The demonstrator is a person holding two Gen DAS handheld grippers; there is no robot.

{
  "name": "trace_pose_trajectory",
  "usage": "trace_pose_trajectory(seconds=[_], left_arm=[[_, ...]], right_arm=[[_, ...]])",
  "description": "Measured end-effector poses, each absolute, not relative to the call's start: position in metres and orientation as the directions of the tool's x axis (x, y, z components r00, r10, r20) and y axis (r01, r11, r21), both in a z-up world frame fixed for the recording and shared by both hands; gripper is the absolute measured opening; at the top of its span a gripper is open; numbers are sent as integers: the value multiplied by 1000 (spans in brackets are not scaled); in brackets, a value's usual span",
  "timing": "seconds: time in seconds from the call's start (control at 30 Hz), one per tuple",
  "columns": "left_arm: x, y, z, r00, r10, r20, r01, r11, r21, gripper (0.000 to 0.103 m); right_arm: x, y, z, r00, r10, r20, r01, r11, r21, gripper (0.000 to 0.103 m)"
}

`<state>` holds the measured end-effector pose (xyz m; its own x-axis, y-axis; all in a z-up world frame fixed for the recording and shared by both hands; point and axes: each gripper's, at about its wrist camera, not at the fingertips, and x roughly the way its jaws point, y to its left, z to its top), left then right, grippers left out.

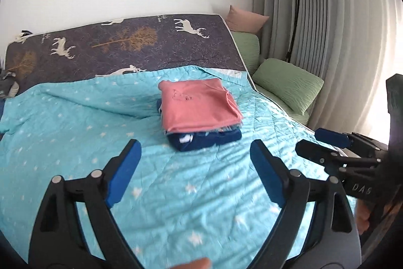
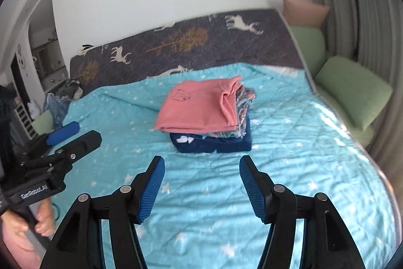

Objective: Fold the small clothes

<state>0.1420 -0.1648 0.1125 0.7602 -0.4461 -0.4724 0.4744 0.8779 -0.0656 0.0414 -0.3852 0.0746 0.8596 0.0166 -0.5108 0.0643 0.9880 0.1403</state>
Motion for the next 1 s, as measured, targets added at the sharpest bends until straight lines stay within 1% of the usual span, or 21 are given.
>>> trace_pose_trajectory(seconds=[0.13,0.2,0.27,0.37,0.53,0.8,1.0], left_arm=[[108,-147,122,799,-414,-437,438,898,-50,91],[95,-143,122,819,-390,-421,416,909,-34,96],[85,-140,122,846,-342,-409,375,927,1,97],[74,-137,120,860,-324,-394,362,932,26,97],[61,-137,117,851,-334,-405,378,925,32,97],[52,-142,114,849,-323,-417,374,926,45,97],[51,-145,112,842,-324,-431,381,923,49,97]], right_arm=[[8,-369,81,885,3,-465,71,987,143,70],[-6,-363,83,894,-9,-448,81,987,142,71],[-14,-360,83,896,-12,-444,87,985,148,71],[-19,-359,80,889,-5,-459,93,981,169,71],[-29,-351,80,888,-49,-457,126,982,140,71],[-37,-340,79,891,-59,-451,118,988,104,72],[-37,-343,77,888,-55,-456,120,986,115,72]])
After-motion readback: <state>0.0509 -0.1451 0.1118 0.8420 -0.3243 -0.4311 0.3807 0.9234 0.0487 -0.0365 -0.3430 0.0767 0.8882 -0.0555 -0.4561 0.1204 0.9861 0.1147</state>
